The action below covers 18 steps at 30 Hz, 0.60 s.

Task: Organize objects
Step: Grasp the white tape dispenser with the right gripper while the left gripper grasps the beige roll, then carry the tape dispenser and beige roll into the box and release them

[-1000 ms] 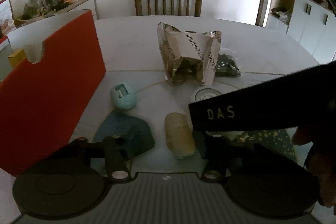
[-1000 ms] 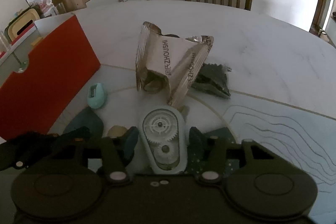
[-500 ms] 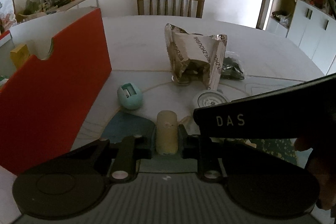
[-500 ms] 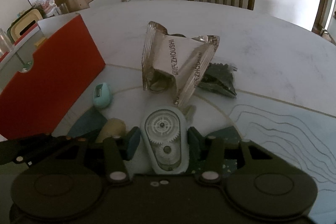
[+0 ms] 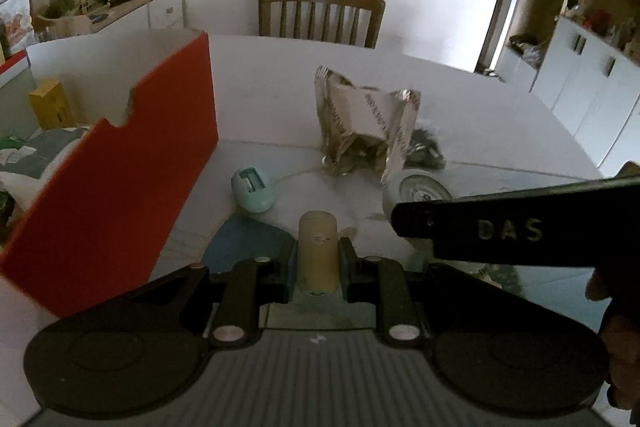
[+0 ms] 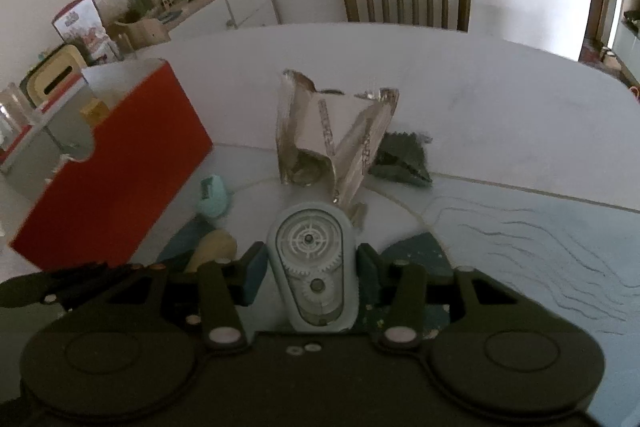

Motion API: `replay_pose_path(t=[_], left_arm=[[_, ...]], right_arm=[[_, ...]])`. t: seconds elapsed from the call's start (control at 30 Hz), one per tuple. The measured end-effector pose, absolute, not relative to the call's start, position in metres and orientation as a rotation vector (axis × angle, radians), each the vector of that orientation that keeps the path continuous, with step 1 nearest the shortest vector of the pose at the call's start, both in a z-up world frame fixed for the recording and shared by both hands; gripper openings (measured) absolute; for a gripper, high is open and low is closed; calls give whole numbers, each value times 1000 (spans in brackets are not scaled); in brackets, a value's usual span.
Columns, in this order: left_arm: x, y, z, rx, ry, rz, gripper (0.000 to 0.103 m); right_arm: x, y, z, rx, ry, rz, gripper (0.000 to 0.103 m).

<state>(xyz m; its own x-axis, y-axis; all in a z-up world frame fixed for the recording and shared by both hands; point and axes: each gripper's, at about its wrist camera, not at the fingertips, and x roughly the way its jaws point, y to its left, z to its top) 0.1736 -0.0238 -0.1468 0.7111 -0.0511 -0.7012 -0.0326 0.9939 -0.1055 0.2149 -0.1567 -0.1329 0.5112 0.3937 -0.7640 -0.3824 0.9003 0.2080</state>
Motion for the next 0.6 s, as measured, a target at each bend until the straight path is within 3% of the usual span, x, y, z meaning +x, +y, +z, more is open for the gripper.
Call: replay_pose_path(t=[0.6], left_arm=[[145,55,-52,-233,739,-105,20]], right_arm=[[170,-144,-44,95,830,422,47]])
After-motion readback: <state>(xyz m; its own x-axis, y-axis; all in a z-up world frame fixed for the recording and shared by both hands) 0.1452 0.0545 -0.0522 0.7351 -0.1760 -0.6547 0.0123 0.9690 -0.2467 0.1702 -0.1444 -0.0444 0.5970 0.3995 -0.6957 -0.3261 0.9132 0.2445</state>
